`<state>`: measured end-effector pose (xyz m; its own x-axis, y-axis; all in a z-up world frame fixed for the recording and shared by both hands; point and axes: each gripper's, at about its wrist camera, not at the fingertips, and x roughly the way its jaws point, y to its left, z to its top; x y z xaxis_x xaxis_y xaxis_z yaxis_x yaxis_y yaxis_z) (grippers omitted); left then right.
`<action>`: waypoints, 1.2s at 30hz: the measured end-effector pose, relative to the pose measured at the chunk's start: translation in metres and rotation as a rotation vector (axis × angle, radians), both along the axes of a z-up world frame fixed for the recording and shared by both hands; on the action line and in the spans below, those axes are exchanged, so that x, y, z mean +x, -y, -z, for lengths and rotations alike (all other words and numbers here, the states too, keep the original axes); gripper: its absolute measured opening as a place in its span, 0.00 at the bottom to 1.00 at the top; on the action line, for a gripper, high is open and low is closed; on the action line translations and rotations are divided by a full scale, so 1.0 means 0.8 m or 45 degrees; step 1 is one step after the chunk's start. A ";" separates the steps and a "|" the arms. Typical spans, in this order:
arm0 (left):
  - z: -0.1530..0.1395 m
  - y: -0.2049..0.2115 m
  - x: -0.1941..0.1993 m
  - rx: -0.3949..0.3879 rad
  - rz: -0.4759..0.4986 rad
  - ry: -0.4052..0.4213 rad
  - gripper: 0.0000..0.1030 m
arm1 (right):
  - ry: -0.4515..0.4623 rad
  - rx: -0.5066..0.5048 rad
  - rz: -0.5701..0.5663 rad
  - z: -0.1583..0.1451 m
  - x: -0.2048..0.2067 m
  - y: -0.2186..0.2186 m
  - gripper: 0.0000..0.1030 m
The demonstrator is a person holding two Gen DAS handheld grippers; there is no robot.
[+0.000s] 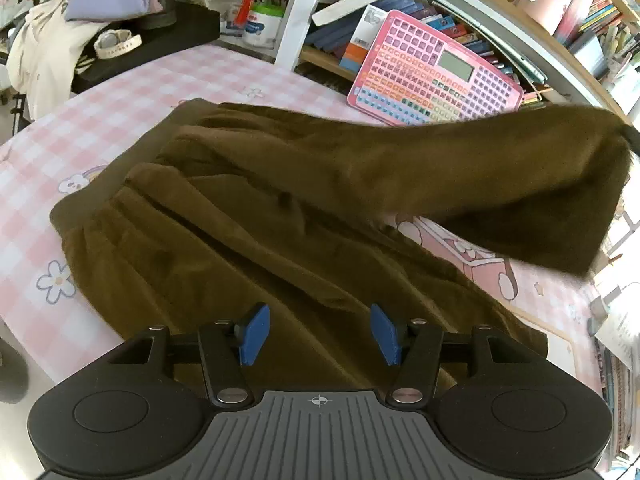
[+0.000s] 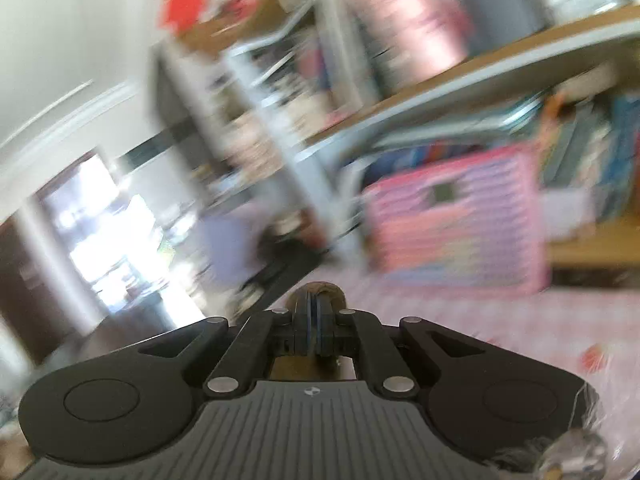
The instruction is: Fold clothes
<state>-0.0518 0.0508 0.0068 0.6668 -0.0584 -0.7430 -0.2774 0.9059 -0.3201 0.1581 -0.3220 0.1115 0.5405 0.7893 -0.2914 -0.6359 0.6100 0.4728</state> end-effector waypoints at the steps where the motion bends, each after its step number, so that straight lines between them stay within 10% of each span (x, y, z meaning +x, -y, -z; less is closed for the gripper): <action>1: -0.001 -0.001 -0.003 0.003 -0.009 -0.002 0.55 | -0.006 -0.080 0.085 0.008 0.015 -0.004 0.02; 8: -0.005 -0.022 -0.028 0.023 -0.128 -0.026 0.55 | -0.254 -0.562 0.629 0.112 0.104 -0.018 0.24; 18: -0.015 -0.028 -0.006 0.067 -0.096 0.023 0.55 | -0.412 -0.728 0.296 0.165 0.011 -0.071 0.30; 26: -0.050 -0.100 0.092 0.316 0.017 0.110 0.55 | -0.403 -0.834 0.384 0.189 -0.019 -0.095 0.18; 36: 0.007 -0.213 0.219 0.267 0.101 0.025 0.55 | -0.542 -0.779 0.566 0.184 -0.016 -0.093 0.22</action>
<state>0.1236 0.2208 0.0013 0.6806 0.0430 -0.7314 -0.1982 0.9719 -0.1272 0.1450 -0.2479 -0.0361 0.5102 0.1691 -0.8433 -0.1217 0.9848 0.1239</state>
